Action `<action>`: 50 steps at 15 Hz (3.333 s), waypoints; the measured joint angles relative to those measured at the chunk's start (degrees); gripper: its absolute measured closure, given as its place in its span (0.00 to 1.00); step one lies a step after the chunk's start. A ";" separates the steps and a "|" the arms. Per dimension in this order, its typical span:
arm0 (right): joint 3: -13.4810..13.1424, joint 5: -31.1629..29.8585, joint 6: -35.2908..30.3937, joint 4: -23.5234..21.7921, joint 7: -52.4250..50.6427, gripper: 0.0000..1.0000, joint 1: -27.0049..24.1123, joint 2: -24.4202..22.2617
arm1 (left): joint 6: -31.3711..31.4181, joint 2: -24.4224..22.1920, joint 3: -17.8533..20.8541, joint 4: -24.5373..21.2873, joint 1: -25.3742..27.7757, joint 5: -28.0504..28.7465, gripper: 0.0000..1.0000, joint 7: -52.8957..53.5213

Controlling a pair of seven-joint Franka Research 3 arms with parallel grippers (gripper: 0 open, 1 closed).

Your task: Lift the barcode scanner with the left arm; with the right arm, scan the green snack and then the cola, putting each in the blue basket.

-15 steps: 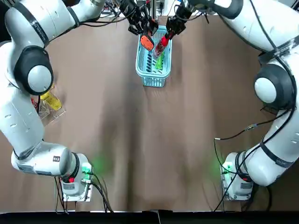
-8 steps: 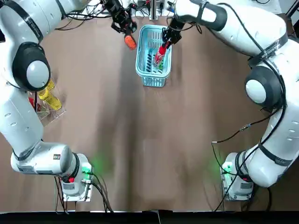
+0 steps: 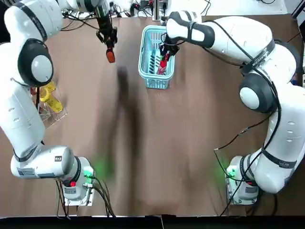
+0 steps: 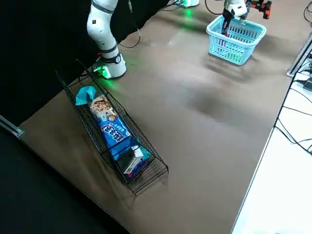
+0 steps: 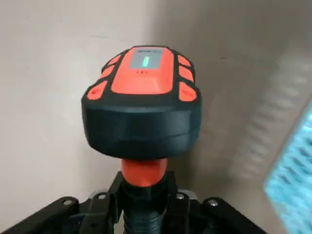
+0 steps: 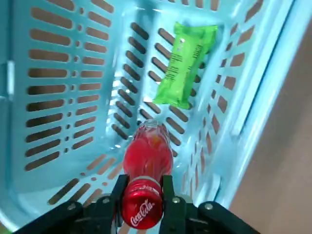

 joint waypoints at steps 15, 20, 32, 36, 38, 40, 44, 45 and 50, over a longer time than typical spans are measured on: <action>-0.06 -3.48 0.03 0.20 5.09 0.67 3.70 1.17 | 8.04 9.11 0.59 -1.12 1.95 9.50 0.46 9.63; -0.06 -3.48 0.04 0.27 5.56 0.67 3.72 1.17 | 8.43 8.35 0.57 0.01 2.11 9.51 0.02 9.64; -1.00 -3.48 0.27 3.29 5.80 0.00 3.30 0.96 | -6.71 -16.97 2.63 2.29 1.76 7.45 0.00 13.70; -1.68 -3.54 -3.53 4.92 5.76 0.00 -2.57 -3.99 | -12.67 -25.56 15.68 1.91 -4.77 -5.01 0.00 16.07; -1.77 -4.55 -8.62 4.93 4.60 0.00 -6.82 -7.30 | -16.44 -30.45 17.35 -0.24 -5.40 -6.90 0.00 17.39; -1.82 -5.83 -13.74 4.92 1.15 0.00 -10.86 -9.65 | -16.48 -34.87 17.29 -4.42 -5.54 -7.17 0.00 17.48; -1.95 -7.45 -24.17 4.90 -8.20 0.00 -20.09 -13.01 | -15.51 -36.93 17.22 -7.60 -5.65 -7.17 0.00 19.26; -1.93 -8.32 -25.23 4.89 -9.36 0.00 -22.55 -13.96 | -15.39 -36.86 17.22 -7.82 -5.65 -7.17 0.00 19.62; -1.86 -12.52 -31.40 3.75 -18.80 0.00 -30.42 -21.52 | -14.72 -36.71 17.22 -8.26 -5.71 -7.17 0.00 20.11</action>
